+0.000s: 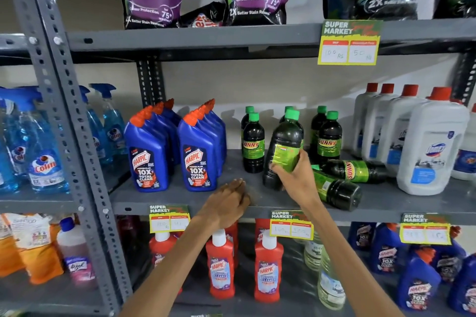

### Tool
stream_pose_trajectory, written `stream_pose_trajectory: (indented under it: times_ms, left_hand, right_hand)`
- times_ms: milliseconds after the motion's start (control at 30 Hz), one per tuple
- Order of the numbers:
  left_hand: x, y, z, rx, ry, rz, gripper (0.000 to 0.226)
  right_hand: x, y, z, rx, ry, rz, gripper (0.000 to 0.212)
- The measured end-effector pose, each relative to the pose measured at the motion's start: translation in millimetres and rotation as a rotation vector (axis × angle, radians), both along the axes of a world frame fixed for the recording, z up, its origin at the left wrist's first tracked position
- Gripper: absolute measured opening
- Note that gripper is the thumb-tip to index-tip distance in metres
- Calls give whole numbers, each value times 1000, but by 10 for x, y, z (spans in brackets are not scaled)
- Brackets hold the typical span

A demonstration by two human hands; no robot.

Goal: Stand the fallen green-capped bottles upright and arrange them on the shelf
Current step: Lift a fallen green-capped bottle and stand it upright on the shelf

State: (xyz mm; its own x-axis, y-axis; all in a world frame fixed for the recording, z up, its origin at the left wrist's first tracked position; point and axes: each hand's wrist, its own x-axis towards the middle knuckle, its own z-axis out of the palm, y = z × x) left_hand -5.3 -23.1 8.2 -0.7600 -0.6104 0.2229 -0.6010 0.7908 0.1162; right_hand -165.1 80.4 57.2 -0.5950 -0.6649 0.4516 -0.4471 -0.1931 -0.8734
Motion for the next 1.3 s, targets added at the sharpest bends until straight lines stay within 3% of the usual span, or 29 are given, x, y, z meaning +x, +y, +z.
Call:
stream_pose_trajectory:
  times_ms: [167,533,667,733,900,1067,1300]
  left_hand:
    - [-9,66,-3,-25,-10,50,50]
    - [-24,53,-76,-54,102,118,58]
    - [-28,57,-63,-32,98,130,61]
    - [-36,45,-65,-18,87,139,61]
    - [-55,29,-65,10,60,144,62]
    - [-60,15,-76,-2,50,138,59]
    - [-72,24,-63,5,58,140,60]
  right_hand:
    - [-8,-418,8,86,206,-81,55]
    - [-1,-808,-260,147,172,-18,76]
    - [-75,-766,-248,189,-21,213,57]
    - [-103,-766,-278,184,-21,224,51]
    - [-77,-801,-334,143,120,42,63]
    - [-142,-798,-353,193,-61,194,76]
    - [-124,-828,-395,210,16,110,75]
